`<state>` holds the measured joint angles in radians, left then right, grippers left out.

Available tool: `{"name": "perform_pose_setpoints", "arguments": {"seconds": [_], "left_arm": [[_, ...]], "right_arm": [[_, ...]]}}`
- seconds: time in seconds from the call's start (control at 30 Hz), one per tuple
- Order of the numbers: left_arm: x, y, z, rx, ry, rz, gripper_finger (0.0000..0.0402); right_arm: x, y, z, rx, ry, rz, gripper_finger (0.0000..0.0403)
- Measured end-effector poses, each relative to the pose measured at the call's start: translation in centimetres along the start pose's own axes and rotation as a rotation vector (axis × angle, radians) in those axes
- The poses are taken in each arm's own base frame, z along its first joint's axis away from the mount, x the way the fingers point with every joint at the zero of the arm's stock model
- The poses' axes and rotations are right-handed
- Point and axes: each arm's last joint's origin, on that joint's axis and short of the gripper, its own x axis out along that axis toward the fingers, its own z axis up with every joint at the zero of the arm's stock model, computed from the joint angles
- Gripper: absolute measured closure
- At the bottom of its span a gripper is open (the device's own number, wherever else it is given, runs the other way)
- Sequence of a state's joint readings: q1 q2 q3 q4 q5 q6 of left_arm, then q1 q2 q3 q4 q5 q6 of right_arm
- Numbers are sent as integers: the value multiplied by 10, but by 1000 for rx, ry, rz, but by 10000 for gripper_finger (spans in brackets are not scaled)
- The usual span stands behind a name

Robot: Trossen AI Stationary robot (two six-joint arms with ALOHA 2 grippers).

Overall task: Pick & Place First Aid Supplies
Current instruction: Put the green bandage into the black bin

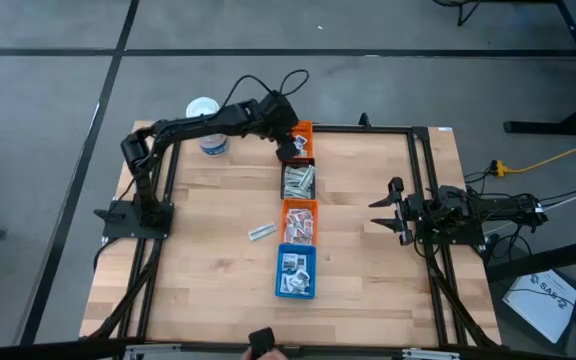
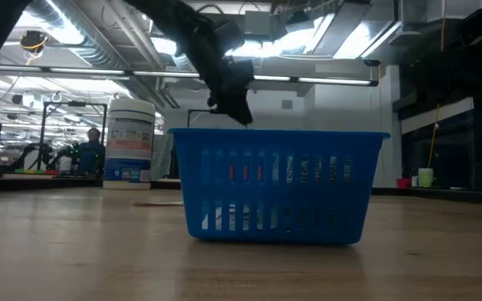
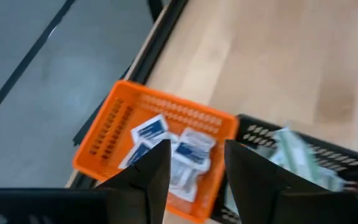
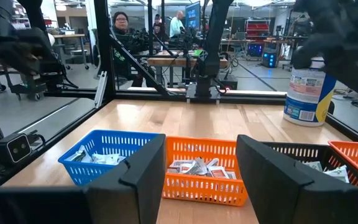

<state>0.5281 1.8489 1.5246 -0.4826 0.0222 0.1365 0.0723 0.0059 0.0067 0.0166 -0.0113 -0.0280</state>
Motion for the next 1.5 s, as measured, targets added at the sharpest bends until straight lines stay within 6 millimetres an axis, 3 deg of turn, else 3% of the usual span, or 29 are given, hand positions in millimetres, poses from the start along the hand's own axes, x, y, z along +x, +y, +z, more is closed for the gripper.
{"name": "perform_pose_setpoints", "arguments": {"seconds": [0.43,0.93,1.27,1.5], "left_arm": [[-50,-63,10,70,-19,-96,277],[-72,-151,-16,135,157,-107,281],[-82,-178,-35,230,265,-139,280],[-86,-191,-65,289,290,-156,283]], "right_arm": [[0,0,0,0,0,0,208],[0,0,0,0,1,0,208],[0,0,0,0,1,0,208],[0,0,0,0,0,0,208]]}}
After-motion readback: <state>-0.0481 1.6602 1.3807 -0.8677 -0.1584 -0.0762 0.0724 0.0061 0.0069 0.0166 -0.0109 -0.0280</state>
